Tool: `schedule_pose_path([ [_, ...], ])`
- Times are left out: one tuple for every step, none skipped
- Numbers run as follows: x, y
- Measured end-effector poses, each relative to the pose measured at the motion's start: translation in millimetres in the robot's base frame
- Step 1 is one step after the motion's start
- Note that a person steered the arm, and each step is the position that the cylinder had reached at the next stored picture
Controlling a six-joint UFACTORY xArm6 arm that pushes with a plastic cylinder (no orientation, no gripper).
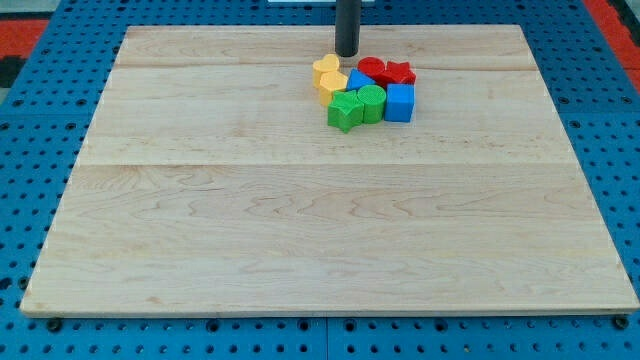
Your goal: Move your arm a bit left
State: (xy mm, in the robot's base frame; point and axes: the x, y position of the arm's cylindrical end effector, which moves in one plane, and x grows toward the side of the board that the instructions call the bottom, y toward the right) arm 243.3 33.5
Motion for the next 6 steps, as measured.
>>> schedule_pose_path([
  [0.0,0.0],
  [0.2,0.0],
  [0.2,-0.2],
  [0.2,-1.0],
  [0.2,-1.4],
  [-2.5,-49.4],
])
